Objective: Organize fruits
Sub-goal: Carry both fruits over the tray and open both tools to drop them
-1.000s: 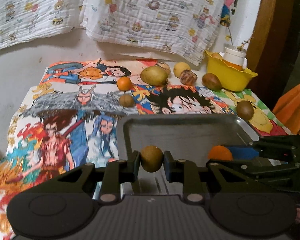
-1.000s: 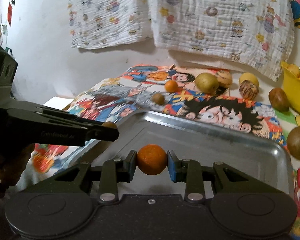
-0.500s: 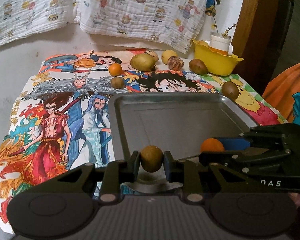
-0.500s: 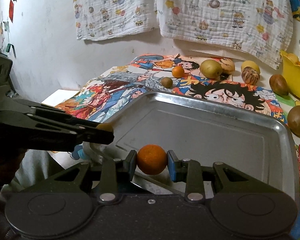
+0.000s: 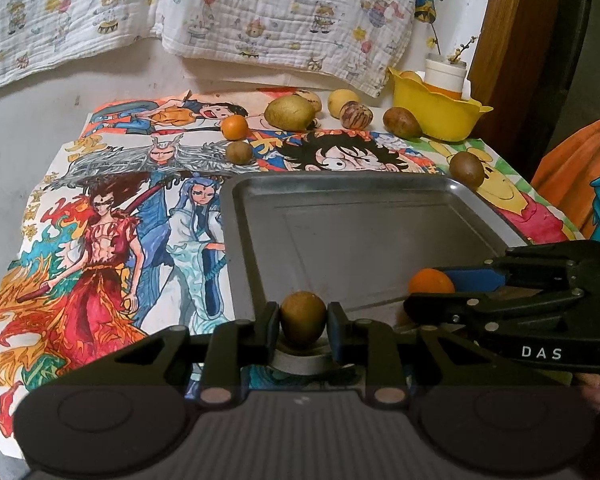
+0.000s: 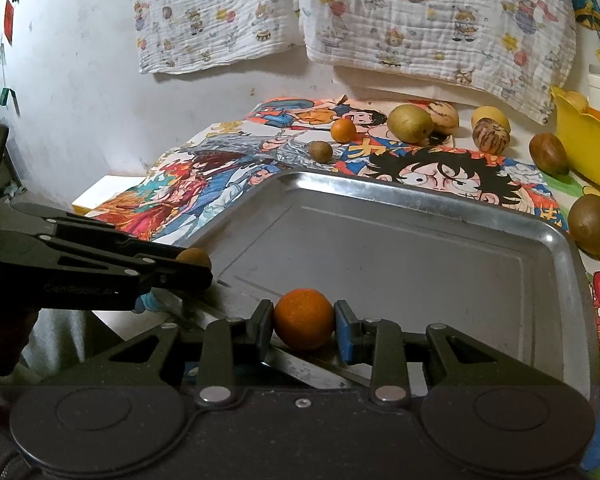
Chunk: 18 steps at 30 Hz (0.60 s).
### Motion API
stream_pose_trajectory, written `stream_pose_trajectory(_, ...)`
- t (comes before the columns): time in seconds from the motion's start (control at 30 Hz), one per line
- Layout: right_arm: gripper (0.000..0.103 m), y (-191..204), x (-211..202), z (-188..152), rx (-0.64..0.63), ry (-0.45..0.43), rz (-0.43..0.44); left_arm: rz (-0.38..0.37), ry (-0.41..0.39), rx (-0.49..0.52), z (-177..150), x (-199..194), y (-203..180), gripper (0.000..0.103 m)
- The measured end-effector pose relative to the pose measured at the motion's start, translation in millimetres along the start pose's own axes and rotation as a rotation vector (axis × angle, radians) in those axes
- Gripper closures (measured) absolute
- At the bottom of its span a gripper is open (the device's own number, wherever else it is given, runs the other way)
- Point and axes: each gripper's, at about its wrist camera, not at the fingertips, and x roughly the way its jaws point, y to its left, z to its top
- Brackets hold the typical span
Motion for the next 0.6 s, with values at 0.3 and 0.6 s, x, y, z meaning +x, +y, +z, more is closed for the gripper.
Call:
stream_pose_trajectory(0.3, 0.045, -4.0, -10.8, -1.6, 0.031, -0.056, -0.02, 0.013, -0.037, -0.035, 3.4, -11.6, 4.3, 0.059)
stream_pose_trajectory(0.6, 0.001, -8.8, -31.0, -6.4, 0.036, -0.096, -0.031, 0.034, -0.096, -0.03, 4.2, -30.0, 15.5, 0.001)
